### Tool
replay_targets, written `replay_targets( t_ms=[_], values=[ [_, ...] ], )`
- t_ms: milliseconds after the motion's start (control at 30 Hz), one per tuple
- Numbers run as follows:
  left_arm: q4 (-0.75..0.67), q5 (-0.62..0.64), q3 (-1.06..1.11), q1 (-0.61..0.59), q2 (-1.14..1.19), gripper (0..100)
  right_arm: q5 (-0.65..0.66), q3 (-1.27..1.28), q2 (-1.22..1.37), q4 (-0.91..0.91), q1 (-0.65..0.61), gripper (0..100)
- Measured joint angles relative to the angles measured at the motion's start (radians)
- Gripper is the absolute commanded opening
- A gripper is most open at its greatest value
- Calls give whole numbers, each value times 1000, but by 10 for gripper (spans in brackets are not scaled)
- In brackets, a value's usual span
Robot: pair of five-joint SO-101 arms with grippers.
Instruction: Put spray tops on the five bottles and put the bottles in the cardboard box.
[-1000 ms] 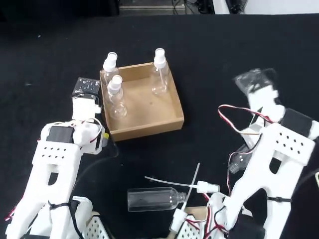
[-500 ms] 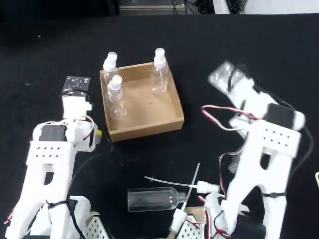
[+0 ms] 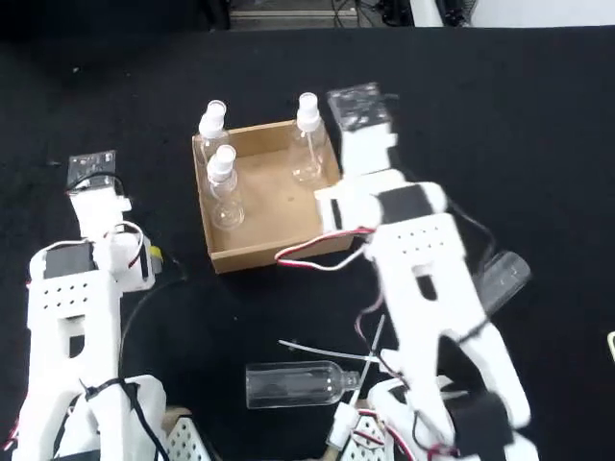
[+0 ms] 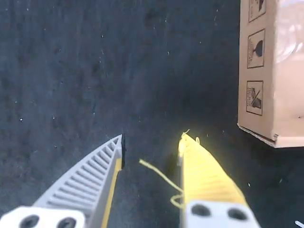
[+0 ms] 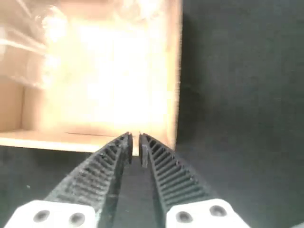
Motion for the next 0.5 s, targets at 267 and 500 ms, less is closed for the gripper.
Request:
replay_targets(
  t_ms=[267,500],
  values=[
    [-66,12,94,-15,0,178,-43,-20,143,-100,-11,15],
    [-100,12,109,-14,0,179,172,-239,25,209,110,128]
  ],
)
